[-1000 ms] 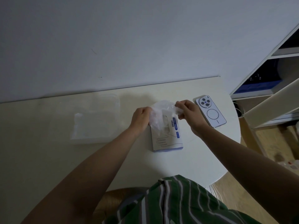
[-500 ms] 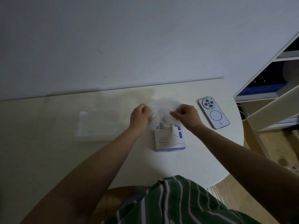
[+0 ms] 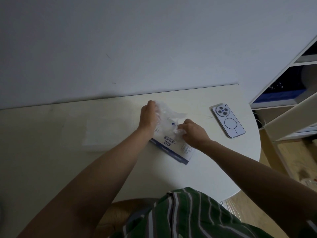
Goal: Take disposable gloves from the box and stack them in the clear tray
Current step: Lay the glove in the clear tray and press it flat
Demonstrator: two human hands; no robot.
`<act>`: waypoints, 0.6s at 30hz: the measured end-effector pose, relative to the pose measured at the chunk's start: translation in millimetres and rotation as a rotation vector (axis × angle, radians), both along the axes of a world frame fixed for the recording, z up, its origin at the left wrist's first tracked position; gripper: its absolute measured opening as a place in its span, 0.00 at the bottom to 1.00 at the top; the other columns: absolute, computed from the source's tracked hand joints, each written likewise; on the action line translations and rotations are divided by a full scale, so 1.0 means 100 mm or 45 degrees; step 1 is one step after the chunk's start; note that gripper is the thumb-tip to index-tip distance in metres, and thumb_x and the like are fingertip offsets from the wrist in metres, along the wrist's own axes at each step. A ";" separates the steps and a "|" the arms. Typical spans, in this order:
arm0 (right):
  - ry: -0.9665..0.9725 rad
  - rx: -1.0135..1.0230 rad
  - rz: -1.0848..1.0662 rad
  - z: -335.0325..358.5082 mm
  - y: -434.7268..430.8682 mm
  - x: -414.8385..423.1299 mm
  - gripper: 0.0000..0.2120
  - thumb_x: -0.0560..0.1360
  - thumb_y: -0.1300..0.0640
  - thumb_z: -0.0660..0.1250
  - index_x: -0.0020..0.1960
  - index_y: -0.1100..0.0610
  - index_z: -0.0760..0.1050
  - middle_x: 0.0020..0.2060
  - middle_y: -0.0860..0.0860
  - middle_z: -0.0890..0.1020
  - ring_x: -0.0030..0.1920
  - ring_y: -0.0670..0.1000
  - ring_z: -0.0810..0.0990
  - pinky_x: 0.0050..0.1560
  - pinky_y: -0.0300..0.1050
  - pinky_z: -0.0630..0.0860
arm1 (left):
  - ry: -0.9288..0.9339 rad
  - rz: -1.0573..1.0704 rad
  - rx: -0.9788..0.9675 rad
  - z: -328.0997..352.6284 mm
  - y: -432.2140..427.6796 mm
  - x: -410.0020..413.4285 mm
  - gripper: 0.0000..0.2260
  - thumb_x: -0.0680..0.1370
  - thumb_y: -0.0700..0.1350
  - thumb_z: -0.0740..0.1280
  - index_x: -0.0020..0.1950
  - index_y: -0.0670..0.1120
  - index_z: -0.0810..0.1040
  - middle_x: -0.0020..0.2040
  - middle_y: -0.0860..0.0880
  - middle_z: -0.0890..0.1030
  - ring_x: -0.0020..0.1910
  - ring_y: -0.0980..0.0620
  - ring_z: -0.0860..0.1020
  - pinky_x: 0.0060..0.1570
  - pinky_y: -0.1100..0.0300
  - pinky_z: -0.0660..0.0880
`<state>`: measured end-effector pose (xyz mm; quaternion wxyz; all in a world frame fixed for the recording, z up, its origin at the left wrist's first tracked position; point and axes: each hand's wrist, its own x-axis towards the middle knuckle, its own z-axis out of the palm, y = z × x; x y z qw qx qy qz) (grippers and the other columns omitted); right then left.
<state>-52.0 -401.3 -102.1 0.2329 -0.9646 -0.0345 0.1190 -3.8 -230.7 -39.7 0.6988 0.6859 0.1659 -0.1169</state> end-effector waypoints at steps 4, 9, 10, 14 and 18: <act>-0.028 -0.009 0.226 0.03 0.09 -0.02 0.19 0.75 0.47 0.70 0.61 0.57 0.77 0.59 0.51 0.70 0.47 0.53 0.77 0.45 0.44 0.76 | 0.090 0.068 -0.135 -0.01 0.18 0.05 0.18 0.77 0.47 0.55 0.27 0.53 0.60 0.26 0.53 0.61 0.24 0.54 0.57 0.24 0.65 0.52; 0.011 -0.147 0.001 0.02 0.23 0.04 0.25 0.74 0.43 0.69 0.62 0.60 0.73 0.58 0.55 0.71 0.54 0.56 0.75 0.49 0.50 0.76 | 0.066 -0.093 -0.217 -0.03 0.37 0.06 0.19 0.77 0.51 0.61 0.26 0.52 0.62 0.23 0.54 0.60 0.21 0.56 0.56 0.22 0.67 0.51; 0.011 -0.146 -0.076 0.04 0.23 0.07 0.24 0.75 0.43 0.67 0.61 0.60 0.73 0.57 0.55 0.71 0.54 0.57 0.75 0.49 0.50 0.76 | 0.036 -0.154 -0.169 -0.03 0.41 0.06 0.18 0.76 0.52 0.64 0.28 0.51 0.65 0.23 0.54 0.62 0.20 0.56 0.58 0.22 0.68 0.54; 0.054 -0.187 -0.199 0.09 0.18 0.20 0.23 0.76 0.45 0.67 0.59 0.63 0.74 0.57 0.58 0.72 0.54 0.57 0.74 0.53 0.53 0.77 | 0.001 -0.294 -0.041 -0.05 0.60 0.07 0.11 0.67 0.48 0.71 0.35 0.49 0.68 0.22 0.53 0.64 0.19 0.55 0.60 0.23 0.69 0.56; 0.148 -0.136 -0.207 0.14 0.08 0.28 0.27 0.72 0.43 0.71 0.58 0.64 0.76 0.58 0.59 0.73 0.54 0.58 0.74 0.54 0.53 0.77 | -0.024 -0.222 0.027 0.00 0.86 0.14 0.10 0.72 0.46 0.68 0.35 0.47 0.69 0.21 0.53 0.65 0.18 0.55 0.60 0.22 0.70 0.57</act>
